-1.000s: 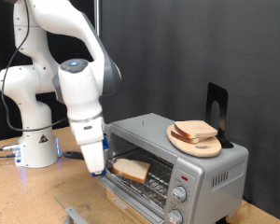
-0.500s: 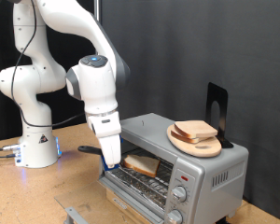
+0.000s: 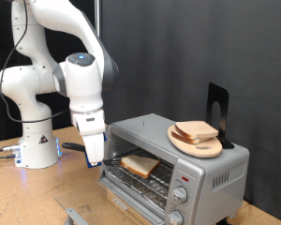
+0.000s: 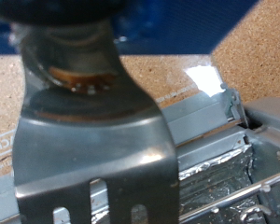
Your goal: Make a piece of toast with the oven
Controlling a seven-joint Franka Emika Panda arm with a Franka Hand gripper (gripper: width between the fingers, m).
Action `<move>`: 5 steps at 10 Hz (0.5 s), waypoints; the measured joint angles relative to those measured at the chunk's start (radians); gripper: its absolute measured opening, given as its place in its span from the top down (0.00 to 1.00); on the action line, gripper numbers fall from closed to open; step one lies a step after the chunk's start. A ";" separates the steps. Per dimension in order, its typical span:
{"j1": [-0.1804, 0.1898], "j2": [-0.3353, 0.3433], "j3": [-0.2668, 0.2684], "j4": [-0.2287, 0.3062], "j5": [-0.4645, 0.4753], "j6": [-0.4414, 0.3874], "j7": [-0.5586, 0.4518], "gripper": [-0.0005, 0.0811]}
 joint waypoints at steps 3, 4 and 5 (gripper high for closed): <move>-0.002 -0.022 -0.002 -0.007 0.008 0.000 0.034 0.52; -0.002 -0.022 -0.001 -0.001 0.009 0.001 0.058 0.52; -0.002 -0.021 0.002 0.006 0.009 0.001 0.078 0.52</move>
